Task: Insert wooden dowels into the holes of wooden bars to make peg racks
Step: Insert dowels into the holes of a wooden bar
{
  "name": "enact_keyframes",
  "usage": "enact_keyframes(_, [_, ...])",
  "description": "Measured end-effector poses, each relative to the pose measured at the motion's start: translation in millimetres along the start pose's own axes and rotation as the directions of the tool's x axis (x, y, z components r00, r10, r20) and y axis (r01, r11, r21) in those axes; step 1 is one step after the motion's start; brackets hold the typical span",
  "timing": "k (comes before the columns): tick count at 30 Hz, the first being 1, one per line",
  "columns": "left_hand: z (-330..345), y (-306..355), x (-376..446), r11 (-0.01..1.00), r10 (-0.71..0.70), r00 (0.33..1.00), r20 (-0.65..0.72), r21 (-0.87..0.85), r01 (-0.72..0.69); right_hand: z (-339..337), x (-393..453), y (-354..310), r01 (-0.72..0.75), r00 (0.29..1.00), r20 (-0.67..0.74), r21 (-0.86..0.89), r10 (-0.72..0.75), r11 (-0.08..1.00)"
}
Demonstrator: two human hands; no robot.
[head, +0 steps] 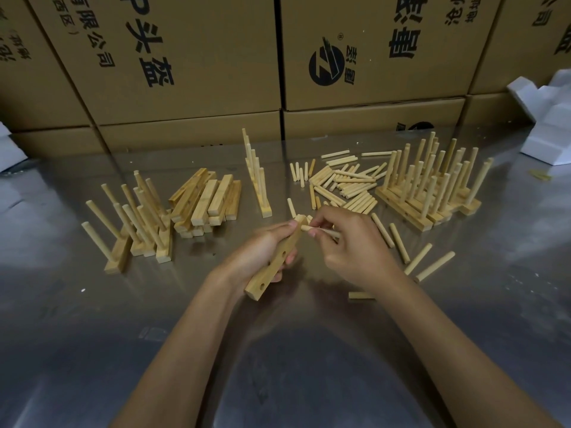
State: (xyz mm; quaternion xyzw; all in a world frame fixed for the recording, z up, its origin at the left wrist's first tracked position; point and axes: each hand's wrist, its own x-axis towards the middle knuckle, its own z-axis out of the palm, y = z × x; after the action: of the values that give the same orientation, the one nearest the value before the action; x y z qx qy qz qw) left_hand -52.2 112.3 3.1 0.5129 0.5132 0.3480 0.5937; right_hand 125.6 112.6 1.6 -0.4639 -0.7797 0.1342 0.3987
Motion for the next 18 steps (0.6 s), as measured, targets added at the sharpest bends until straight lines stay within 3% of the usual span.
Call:
enact_keyframes(9, [6, -2, 0, 0.992, 0.086, 0.996, -0.036, 0.096, -0.082, 7, 0, -2, -0.172, 0.984, -0.017, 0.185, 0.178, 0.968])
enact_keyframes(14, [11, 5, -1, 0.992, 0.112, 0.991, -0.070, 0.070, -0.107, 2, 4, -3, -0.287, 0.951, 0.016, 0.416, 0.308, 0.863])
enact_keyframes(18, [17, 8, -2, 0.987, 0.149, 0.976, -0.162, 0.086, -0.137, -11, 10, 0, -0.411, 0.910, 0.121, 0.379, 0.396, 0.829])
